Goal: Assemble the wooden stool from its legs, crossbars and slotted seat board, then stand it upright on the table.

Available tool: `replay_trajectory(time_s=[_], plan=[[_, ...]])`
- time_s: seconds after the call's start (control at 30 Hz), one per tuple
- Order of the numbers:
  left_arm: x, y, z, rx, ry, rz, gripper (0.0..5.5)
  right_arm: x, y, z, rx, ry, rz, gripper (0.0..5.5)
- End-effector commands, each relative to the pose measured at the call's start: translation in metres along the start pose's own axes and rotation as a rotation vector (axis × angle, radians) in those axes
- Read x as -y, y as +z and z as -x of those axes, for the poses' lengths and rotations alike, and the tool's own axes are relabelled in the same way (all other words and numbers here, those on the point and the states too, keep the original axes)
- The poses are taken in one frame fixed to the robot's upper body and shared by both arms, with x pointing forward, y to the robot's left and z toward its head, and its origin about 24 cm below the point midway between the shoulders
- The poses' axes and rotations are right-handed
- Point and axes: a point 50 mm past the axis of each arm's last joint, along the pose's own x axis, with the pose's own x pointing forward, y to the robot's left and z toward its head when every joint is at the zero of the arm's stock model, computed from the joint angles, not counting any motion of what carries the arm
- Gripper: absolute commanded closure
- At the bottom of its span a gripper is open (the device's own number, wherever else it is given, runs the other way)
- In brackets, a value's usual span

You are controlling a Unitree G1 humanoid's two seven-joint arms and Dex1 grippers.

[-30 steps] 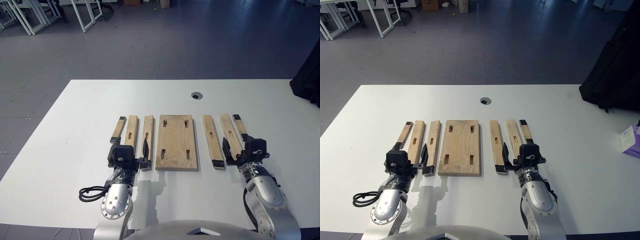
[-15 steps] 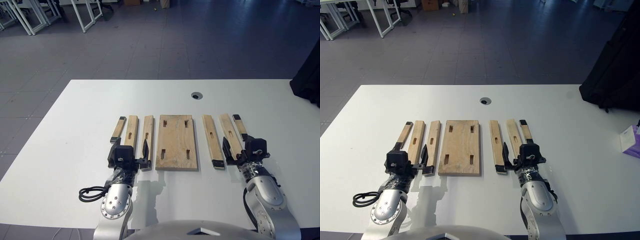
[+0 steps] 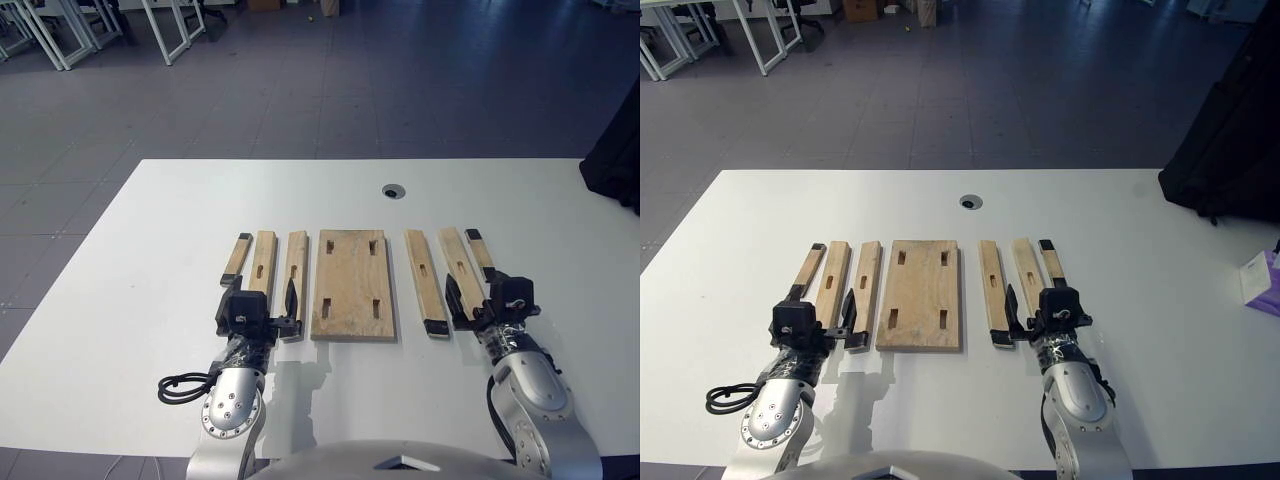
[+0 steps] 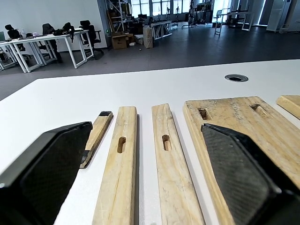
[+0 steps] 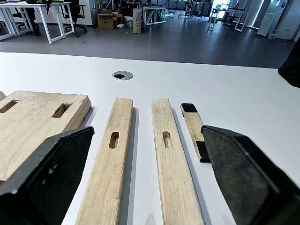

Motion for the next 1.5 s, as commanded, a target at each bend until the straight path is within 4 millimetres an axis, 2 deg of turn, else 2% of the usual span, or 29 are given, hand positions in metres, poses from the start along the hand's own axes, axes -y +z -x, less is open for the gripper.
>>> replay_trajectory(time_s=[0.03,0.17,0.23,0.33,0.47,0.53,0.63,0.73,1.0,1.13,1.23,1.37,1.5], plan=[[0.000,-0.001,0.000,-0.010,-0.010,0.004,1.19,0.000,-0.002,0.000,-0.014,0.002,0.004,1.29],[0.000,-0.002,0.001,-0.014,-0.013,0.006,1.19,-0.001,-0.003,0.001,-0.015,0.004,0.004,1.29],[0.000,-0.003,0.003,-0.018,-0.001,0.011,1.19,0.000,-0.006,-0.001,-0.040,0.063,-0.004,1.29],[-0.003,-0.005,0.008,-0.026,0.037,0.014,1.19,0.022,0.004,-0.028,-0.023,0.043,0.016,1.29],[-0.001,-0.005,0.007,-0.023,0.037,0.020,1.19,0.074,0.015,-0.066,0.003,0.053,-0.038,1.29],[-0.001,-0.004,0.006,-0.021,0.035,0.020,1.19,0.093,0.010,-0.074,-0.029,0.056,-0.049,1.29],[0.000,-0.004,0.004,-0.019,0.030,0.019,1.19,0.105,-0.007,-0.077,-0.100,0.103,-0.022,1.29],[0.000,-0.004,0.003,-0.015,0.030,0.018,1.19,0.108,-0.029,-0.074,-0.186,0.166,-0.040,1.29],[0.001,-0.003,-0.001,-0.007,0.035,0.024,1.19,0.115,-0.071,-0.063,-0.304,0.192,-0.018,1.29],[0.001,-0.002,-0.004,-0.002,0.034,0.024,1.19,0.106,-0.087,-0.068,-0.340,0.220,-0.012,1.29],[0.002,-0.002,-0.005,0.000,0.022,0.020,1.19,0.108,-0.102,-0.076,-0.391,0.207,0.008,1.29],[0.003,-0.001,-0.005,0.001,0.011,0.016,1.19,0.115,-0.109,-0.085,-0.417,0.162,0.042,1.29],[0.004,-0.001,-0.003,0.001,-0.002,0.010,1.22,0.107,-0.110,-0.086,-0.446,0.190,0.019,1.99]])
